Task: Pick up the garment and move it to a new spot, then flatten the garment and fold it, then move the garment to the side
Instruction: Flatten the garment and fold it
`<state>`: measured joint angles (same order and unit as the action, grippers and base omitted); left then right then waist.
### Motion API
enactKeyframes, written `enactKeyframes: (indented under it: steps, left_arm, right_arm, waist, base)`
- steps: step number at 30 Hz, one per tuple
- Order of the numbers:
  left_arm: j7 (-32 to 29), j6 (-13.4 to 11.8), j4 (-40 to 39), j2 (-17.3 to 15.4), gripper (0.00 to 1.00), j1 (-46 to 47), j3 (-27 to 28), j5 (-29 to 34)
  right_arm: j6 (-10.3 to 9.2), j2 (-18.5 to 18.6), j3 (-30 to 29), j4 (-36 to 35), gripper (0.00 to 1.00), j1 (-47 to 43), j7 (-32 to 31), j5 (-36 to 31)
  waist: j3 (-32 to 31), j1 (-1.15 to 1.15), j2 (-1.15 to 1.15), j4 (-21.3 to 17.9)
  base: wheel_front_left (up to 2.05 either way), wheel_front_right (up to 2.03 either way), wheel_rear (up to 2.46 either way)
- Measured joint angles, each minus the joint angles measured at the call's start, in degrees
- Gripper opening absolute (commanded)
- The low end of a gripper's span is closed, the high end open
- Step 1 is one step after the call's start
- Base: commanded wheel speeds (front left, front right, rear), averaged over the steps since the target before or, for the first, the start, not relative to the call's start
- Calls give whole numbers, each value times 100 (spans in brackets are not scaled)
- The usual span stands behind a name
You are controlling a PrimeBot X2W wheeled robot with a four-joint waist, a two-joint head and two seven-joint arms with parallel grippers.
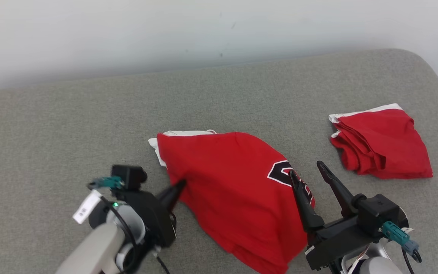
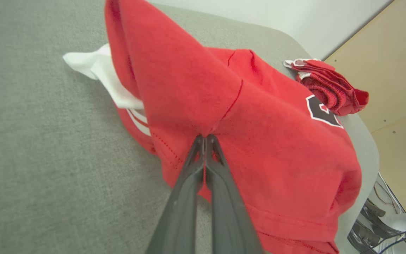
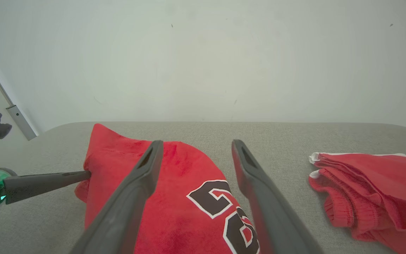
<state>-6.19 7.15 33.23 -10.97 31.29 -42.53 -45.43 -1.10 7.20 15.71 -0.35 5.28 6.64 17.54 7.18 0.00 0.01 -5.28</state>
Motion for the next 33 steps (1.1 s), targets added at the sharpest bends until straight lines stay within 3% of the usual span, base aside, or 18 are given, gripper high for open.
enactKeyframes:
  steps: [5, 11, 21, 26, 29, 33]
  left_arm:
    - [302, 0, -301, -78, 0, 375, 122, 37]
    - [405, 0, -966, -55, 0, 1368, -140, 630]
    - [548, -29, -2027, 381, 0, 2711, -201, 1290]
    - [681, -205, -2324, 525, 0, 3087, 64, 1319]
    - [680, -412, -2004, 233, 0, 3128, 327, 1371]
    - [559, -861, -1133, -639, 0, 2906, 631, 1674]
  right_arm:
    - [-41, 15, -26, 38, 100, -4, 40, 0]
    - [-40, -29, 89, 156, 100, -2, 43, 1]
    - [-9, -154, 244, 341, 100, -16, 51, 11]
    - [-45, -147, 162, 314, 100, -181, 100, 56]
    - [-76, -124, 111, 235, 100, -282, 141, 58]
    - [-94, -92, 81, 145, 100, -305, 151, 58]
  waist:
    - [-98, 0, 0, 57]
    - [-264, 0, 0, 86]
    - [-457, -1, 0, -232]
    - [-517, -1, 0, -409]
    - [-522, -2, -1, -418]
    - [-460, -1, -1, -338]
  base:
    - [0, 0, 0]
    - [0, 0, 0]
    - [0, 0, 0]
    - [0, 0, 0]
    - [0, 0, 0]
    - [0, 0, 0]
